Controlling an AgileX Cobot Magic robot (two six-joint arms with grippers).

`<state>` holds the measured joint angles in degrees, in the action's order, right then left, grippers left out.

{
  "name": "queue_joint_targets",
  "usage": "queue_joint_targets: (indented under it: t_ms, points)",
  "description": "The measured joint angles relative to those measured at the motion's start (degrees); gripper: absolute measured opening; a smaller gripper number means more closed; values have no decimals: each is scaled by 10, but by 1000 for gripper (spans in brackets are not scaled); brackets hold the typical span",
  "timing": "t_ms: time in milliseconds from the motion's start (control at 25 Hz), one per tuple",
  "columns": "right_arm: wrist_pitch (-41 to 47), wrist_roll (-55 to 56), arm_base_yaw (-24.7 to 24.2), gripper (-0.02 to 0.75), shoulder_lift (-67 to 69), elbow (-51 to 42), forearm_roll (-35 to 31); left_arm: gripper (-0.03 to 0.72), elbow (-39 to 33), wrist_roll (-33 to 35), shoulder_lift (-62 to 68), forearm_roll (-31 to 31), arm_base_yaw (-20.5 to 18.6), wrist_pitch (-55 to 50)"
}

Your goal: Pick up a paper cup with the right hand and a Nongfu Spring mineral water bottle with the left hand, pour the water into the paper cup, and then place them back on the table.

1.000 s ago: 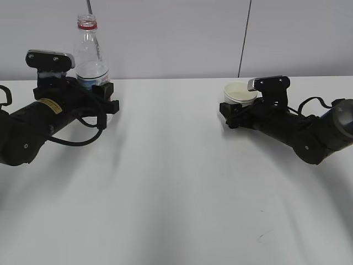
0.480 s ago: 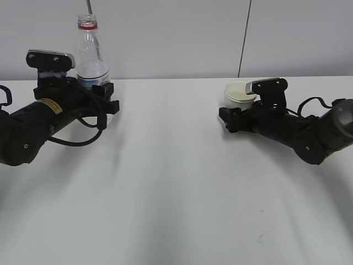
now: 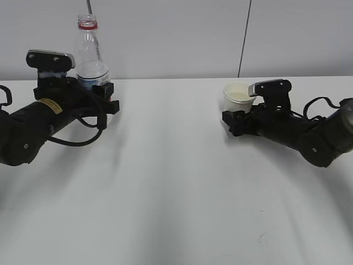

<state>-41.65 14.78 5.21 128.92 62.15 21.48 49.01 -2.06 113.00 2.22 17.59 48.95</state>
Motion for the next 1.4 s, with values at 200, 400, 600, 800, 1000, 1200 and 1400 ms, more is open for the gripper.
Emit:
queue_joint_targets:
  t_ms: [200, 400, 600, 800, 1000, 1200, 1400]
  points:
    - [2, 0, 0, 603, -9, -11, 0, 387, 0, 0, 0, 0, 0, 0]
    - [2, 0, 0, 594, -12, -24, 0, 387, 0, 0, 0, 0, 0, 0]
    - [2, -1, 0, 594, -39, -49, 1, 387, 0, 0, 0, 0, 0, 0]
    - [1, 0, 0, 593, -70, -83, 1, 387, 0, 0, 0, 0, 0, -2]
    - [4, 0, 0, 592, -111, -123, 1, 387, 0, 0, 1, -1, 0, -3]
    - [51, 0, 0, 592, -158, -153, 4, 387, 1, 0, 20, -8, 0, 0]
    - [77, 0, 0, 592, -188, -158, 17, 387, 1, 0, 41, -36, 0, 34]
